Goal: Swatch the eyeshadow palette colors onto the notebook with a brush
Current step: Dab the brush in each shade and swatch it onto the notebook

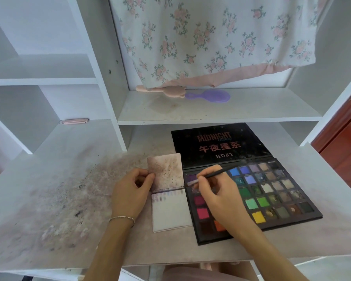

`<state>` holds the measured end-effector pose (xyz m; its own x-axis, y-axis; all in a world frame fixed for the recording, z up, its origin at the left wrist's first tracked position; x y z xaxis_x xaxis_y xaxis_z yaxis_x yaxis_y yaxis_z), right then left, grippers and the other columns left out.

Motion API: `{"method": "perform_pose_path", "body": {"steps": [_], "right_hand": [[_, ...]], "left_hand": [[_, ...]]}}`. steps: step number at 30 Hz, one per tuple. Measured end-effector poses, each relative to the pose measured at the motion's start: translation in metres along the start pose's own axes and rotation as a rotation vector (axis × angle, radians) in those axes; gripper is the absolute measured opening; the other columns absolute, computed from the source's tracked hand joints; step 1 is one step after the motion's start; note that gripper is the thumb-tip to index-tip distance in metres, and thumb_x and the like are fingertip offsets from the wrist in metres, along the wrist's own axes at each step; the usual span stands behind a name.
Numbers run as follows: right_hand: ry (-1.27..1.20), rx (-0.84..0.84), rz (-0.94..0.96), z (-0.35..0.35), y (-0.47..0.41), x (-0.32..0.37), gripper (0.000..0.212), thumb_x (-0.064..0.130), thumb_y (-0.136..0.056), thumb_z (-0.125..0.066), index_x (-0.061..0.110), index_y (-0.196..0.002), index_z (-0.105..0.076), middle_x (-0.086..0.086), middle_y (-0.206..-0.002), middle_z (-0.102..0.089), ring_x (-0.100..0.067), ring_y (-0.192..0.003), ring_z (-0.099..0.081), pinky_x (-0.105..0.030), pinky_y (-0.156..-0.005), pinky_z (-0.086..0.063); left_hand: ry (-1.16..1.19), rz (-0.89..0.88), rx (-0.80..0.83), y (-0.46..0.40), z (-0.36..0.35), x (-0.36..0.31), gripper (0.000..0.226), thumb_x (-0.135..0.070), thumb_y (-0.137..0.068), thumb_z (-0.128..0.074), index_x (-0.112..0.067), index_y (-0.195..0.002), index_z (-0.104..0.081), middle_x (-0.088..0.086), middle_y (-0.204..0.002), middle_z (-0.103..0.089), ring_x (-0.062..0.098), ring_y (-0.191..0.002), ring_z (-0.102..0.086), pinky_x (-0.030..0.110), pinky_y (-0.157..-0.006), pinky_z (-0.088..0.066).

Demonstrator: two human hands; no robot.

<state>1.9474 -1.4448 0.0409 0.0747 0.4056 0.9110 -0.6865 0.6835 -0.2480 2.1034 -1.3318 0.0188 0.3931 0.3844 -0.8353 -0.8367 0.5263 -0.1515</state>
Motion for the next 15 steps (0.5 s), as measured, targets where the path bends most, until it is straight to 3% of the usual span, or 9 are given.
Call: {"method": "perform_pose_path", "body": {"steps": [3, 10, 15], "right_hand": [[0.045, 0.099, -0.013, -0.016, -0.001, 0.003, 0.017, 0.019, -0.089, -0.053, 0.033, -0.079, -0.050, 0.002, -0.069, -0.062, -0.008, -0.067, -0.059, -0.019, -0.059, -0.049], [0.107, 0.205, -0.013, -0.026, -0.001, 0.000, 0.015, 0.018, -0.087, -0.054, 0.030, -0.078, -0.050, 0.000, -0.078, -0.064, -0.009, -0.076, -0.061, -0.029, -0.070, -0.052], [0.123, 0.224, 0.004, -0.027, -0.001, 0.002, 0.021, 0.017, -0.088, -0.053, 0.034, -0.076, -0.048, 0.001, -0.079, -0.064, -0.009, -0.077, -0.060, -0.027, -0.070, -0.051]], "left_hand": [[0.000, 0.011, 0.004, 0.000, 0.000, 0.000, 0.011, -0.021, -0.084, -0.064, -0.028, -0.076, -0.061, -0.013, -0.070, -0.063, 0.002, -0.069, -0.058, 0.015, -0.060, -0.041], [-0.004, 0.005, -0.003, 0.000, 0.000, 0.001, 0.013, -0.023, -0.083, -0.064, -0.032, -0.075, -0.060, -0.018, -0.069, -0.061, -0.002, -0.067, -0.057, 0.005, -0.056, -0.039], [-0.004, 0.008, -0.011, 0.000, -0.002, 0.003, 0.009, -0.024, -0.083, -0.064, -0.030, -0.077, -0.062, -0.016, -0.073, -0.063, 0.001, -0.071, -0.059, 0.016, -0.063, -0.044]]}}
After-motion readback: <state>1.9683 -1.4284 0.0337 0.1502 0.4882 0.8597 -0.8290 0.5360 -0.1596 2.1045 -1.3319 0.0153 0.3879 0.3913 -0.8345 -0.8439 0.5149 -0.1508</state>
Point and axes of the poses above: each hand's wrist, its own y-axis away from the middle knuckle, its own z-axis out of the back of the hand, x = y × z, the point moved 1 cm from there along -y, towards the middle knuckle
